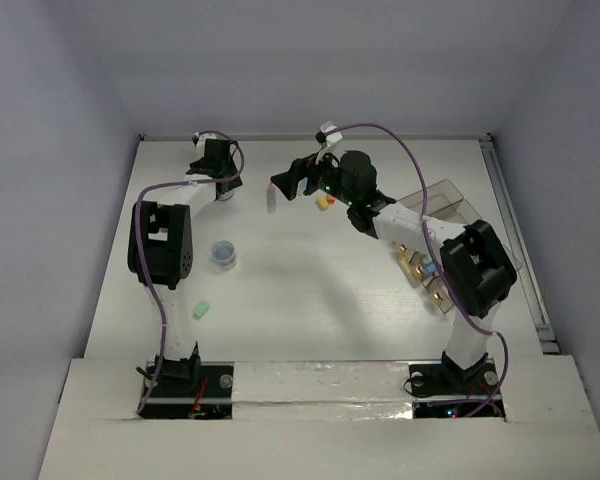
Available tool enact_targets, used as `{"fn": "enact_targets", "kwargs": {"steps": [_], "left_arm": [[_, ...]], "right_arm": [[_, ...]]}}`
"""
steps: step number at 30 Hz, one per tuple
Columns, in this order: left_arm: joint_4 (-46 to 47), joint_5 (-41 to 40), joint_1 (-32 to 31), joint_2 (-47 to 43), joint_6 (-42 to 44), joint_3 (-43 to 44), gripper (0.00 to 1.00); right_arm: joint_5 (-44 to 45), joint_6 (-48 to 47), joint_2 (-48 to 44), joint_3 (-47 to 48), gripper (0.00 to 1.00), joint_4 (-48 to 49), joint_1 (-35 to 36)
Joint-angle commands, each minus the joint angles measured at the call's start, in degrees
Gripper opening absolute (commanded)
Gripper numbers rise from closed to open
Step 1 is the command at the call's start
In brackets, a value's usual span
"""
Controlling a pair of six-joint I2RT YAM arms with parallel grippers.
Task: Sort the stationery into containers
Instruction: Pick up the stationery from the center of the board.
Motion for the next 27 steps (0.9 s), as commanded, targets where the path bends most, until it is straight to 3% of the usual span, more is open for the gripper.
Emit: {"fn": "enact_targets", "kwargs": {"steps": [1, 4, 13, 19, 23, 27], "left_arm": [[2.5, -1.8, 0.3, -2.5, 0.6, 1.6, 0.37], [3.4, -3.4, 0.3, -5.5, 0.6, -1.0, 0.24], [4.7, -8.3, -8.3, -16.8, 2.3, -4.3, 0.17], [6.3, -4.4, -19.6, -20.0, 1.4, -5.4, 0.15], [9.4, 1.8, -26.0, -20.2, -0.2, -4.4, 0.15], [11.8, 6.0, -32.0, -18.2, -0.4, 0.8, 0.15]], "right_arm": [[-0.7, 0.4, -2.3, -0.8, 1.00, 3.3, -0.2], [-0.6, 0.7, -2.2, -0.9, 1.00, 3.1, -0.2], [4.3, 0.9, -6.2, -3.8, 1.00, 0.6, -2.7], [9.6, 5.1, -13.4, -8.2, 1.00, -5.0, -10.5], [15.5, 7.7, -23.1, -12.0, 1.00, -10.9, -15.7], [23.4, 5.9, -31.4, -12.3, 1.00, -15.8, -17.8]]}}
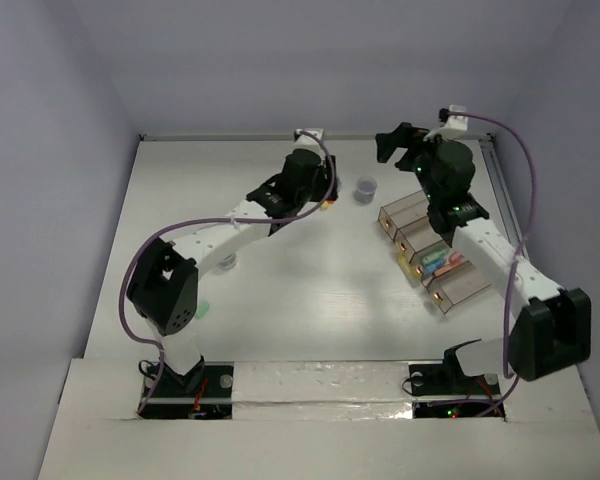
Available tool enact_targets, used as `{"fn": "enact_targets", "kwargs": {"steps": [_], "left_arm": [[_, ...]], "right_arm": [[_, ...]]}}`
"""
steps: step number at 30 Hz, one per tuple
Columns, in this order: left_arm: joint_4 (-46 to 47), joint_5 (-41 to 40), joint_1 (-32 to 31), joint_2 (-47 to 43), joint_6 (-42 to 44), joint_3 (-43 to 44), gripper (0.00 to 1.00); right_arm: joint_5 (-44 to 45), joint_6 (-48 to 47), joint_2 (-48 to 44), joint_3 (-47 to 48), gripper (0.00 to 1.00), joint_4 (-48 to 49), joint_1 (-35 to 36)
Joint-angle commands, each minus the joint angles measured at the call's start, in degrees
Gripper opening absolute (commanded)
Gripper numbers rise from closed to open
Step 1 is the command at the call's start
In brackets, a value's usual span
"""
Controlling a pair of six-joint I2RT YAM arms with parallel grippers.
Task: Sort the stationery into containers
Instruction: Pick up the stationery from the center of the board, then place the stationery in the storage box.
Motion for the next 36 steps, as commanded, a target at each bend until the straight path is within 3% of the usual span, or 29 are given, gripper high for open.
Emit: {"fn": "enact_targets", "kwargs": {"steps": [1, 8, 15, 19, 26, 36], "left_arm": [[6.8, 5.7, -4.5, 1.7, -0.7, 7.0, 0.15], [6.9, 10.4, -10.9, 15.2, -0.7, 22.7, 0.15], [1.8, 12.9, -14.6, 33.7, -0.9, 49.5, 0.15], [1.3, 13.0, -14.6, 42.3, -1.5, 60.1, 0.15], [2.2, 14.5, -14.6, 46.7, -1.9, 62.5, 0.14], [1.8, 13.9, -15.1, 46.4, -0.8, 57.5, 0.13]], "right_arm": [[9.0, -1.9, -8.3, 0.2, 1.00, -4.7, -0.2], [15.2, -7.6, -18.8, 3.5, 1.00, -9.7, -0.2], [18.7, -13.1, -24.1, 5.0, 1.00, -10.5, -0.8], [18.8, -15.1, -26.0, 4.0, 1.00, -9.6, -0.8], [18.1, -16.1, -25.3, 2.6, 1.00, -9.2, -0.8], [16.7, -13.8, -24.2, 0.2, 1.00, -7.8, -0.8]]}}
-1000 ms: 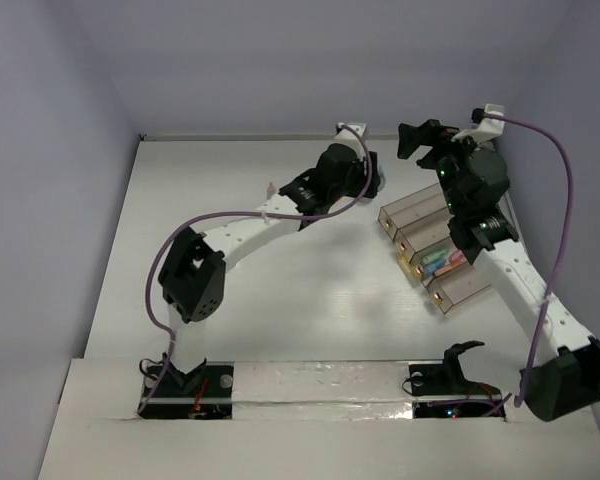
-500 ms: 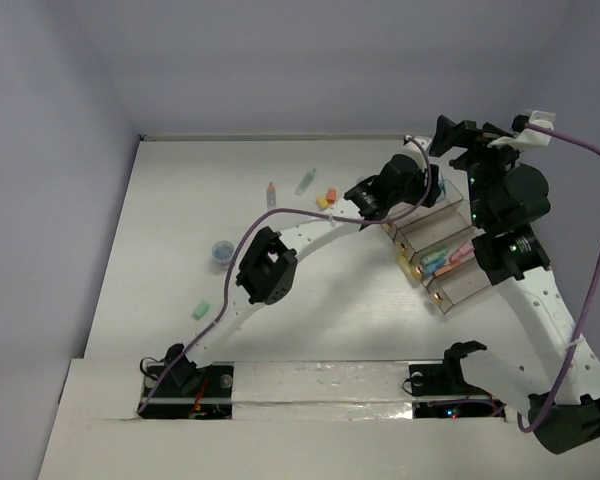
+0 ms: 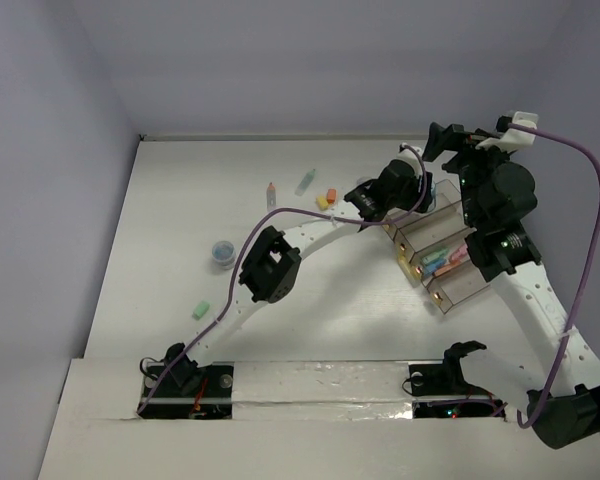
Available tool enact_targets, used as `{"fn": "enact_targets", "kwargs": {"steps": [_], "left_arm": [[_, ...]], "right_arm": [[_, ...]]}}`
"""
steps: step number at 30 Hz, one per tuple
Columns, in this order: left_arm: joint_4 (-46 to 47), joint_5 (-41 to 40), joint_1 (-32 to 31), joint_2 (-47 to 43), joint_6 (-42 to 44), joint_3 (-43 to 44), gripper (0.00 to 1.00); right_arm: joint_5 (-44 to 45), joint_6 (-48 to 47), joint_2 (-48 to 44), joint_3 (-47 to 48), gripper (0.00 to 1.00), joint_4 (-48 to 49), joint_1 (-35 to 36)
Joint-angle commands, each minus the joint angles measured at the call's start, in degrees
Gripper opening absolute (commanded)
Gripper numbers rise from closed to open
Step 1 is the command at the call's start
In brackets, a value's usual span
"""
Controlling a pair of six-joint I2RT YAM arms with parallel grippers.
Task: Sort the stationery into containers
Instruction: Place the stationery in the storage box.
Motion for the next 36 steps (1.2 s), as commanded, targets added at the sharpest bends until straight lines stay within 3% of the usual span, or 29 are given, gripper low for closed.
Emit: {"fn": "enact_targets", "kwargs": {"steps": [1, 7, 11, 16, 25, 27, 36], "left_arm": [[4.6, 0.3, -0.5, -3.1, 0.2, -0.7, 0.13], [4.2, 0.1, -0.5, -2.8, 0.2, -1.9, 0.16], [5.0, 0.2, -0.5, -3.5, 0.2, -3.2, 0.30], [5.3, 0.1, -0.5, -3.9, 0.3, -4.1, 0.39], [6.4, -0.7, -0.5, -5.0, 0.6, -6.7, 0.40], [6.9, -2.3, -0.5, -5.1, 0.9, -7.3, 0.36], [15.1, -7.7, -1.6, -7.8, 6.2, -15.3, 0.36]], "right_arm": [[-0.5, 0.6, -0.3, -0.9, 1.00, 2.4, -0.2], [-0.5, 1.1, -0.5, -1.4, 1.00, 2.6, -0.2], [-0.4, 1.1, -0.6, -1.7, 1.00, 2.6, -0.2], [0.3, 1.5, -0.7, -2.3, 1.00, 2.9, -0.2], [0.3, 2.0, -1.2, -2.9, 1.00, 2.7, -0.2], [0.1, 2.3, -1.1, -3.1, 1.00, 2.9, -0.2], [-2.1, 2.6, -0.2, -3.3, 1.00, 2.9, -0.2]]}}
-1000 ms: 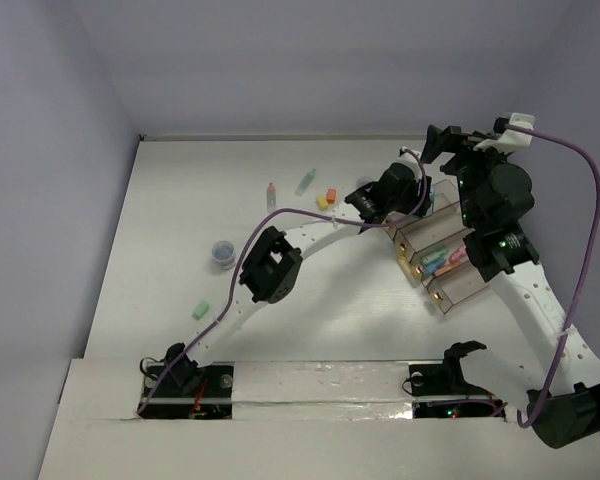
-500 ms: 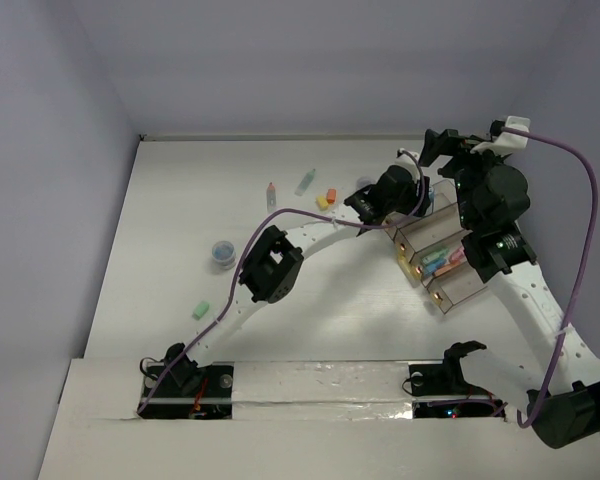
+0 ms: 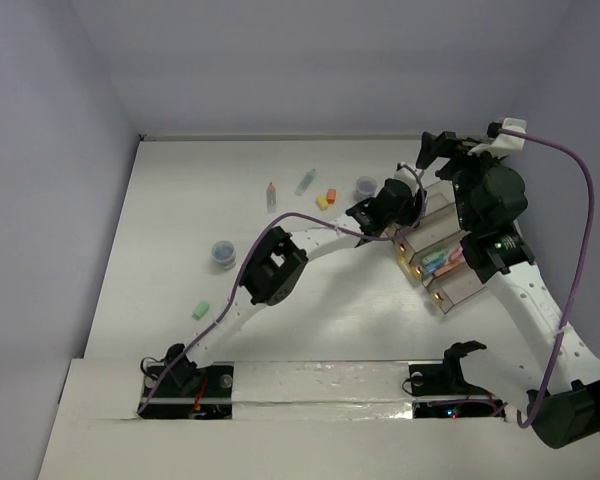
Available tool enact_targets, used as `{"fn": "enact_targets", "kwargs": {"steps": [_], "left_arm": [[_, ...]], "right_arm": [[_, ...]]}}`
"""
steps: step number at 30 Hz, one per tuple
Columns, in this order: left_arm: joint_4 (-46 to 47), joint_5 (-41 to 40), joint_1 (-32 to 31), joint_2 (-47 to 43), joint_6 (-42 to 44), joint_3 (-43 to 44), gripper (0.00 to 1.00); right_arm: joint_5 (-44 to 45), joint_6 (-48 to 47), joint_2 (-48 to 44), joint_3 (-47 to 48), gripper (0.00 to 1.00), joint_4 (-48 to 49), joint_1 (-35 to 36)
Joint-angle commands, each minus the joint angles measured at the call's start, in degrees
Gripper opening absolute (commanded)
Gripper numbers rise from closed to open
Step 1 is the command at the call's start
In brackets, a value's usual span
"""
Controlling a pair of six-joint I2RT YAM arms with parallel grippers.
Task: Sort the stationery into containers
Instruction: Place the stationery in the storage box.
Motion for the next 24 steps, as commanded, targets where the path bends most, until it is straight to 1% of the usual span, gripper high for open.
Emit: {"fn": "enact_targets", "kwargs": {"steps": [1, 2, 4, 5, 7, 8, 11, 15, 18, 19, 21, 22, 23, 24], "left_arm": [[4.0, -1.6, -0.4, -6.0, 1.6, -1.5, 0.38], [3.9, -1.4, -0.4, -5.8, 1.4, -1.5, 0.44], [4.3, -1.2, -0.4, -6.2, 1.0, -2.7, 0.51], [4.7, -1.2, -0.4, -7.1, 1.0, -3.3, 0.58], [5.5, -1.5, -0.4, -8.2, 0.9, -5.0, 0.65], [6.2, -1.6, -0.4, -9.3, 1.0, -5.6, 0.72], [7.2, -1.6, -0.4, -11.5, 1.2, -6.8, 0.82], [9.4, 0.3, -0.4, -14.6, 1.9, -8.7, 0.92], [10.7, 0.5, -0.4, -17.8, 3.1, -9.4, 0.95], [12.0, 0.3, -0.4, -19.2, 3.2, -11.3, 0.96], [13.8, -1.4, -0.4, -23.5, 4.0, -14.1, 0.97], [14.8, -2.1, -0.4, -25.1, 4.0, -17.4, 0.98], [16.5, -2.8, -0.4, -28.4, 3.9, -19.4, 0.98], [17.3, -4.2, -0.4, -30.0, 3.7, -21.2, 0.98]], "right_arm": [[-0.8, 0.2, -0.3, 0.2, 1.00, 2.4, -0.2], [-0.7, 0.2, -0.2, 0.2, 1.00, 2.3, -0.2], [-0.7, 0.3, 0.0, 0.4, 1.00, 2.1, -0.2], [-0.7, 0.5, 0.1, 0.5, 1.00, 2.0, -0.2], [-0.7, 0.9, 0.4, 0.9, 1.00, 1.8, -0.2], [-0.6, 1.2, 0.5, 0.9, 1.00, 1.4, -0.2], [-0.5, 1.7, 0.8, 1.3, 1.00, 1.0, -0.2], [-1.0, 2.3, 1.0, 2.0, 1.00, 0.1, -0.2], [-0.8, 3.0, 1.5, 3.0, 0.99, -1.2, -0.2], [-1.4, 3.5, 1.6, 3.2, 0.98, -1.5, -0.2], [-1.6, 4.2, 1.6, 4.0, 0.90, -2.5, -0.2], [-1.7, 4.4, 1.5, 4.3, 0.84, -2.8, -0.2], [-1.7, 4.5, 1.5, 4.5, 0.67, -3.3, -0.2], [-1.7, 4.8, 1.5, 5.2, 0.56, -3.8, -0.2]]}}
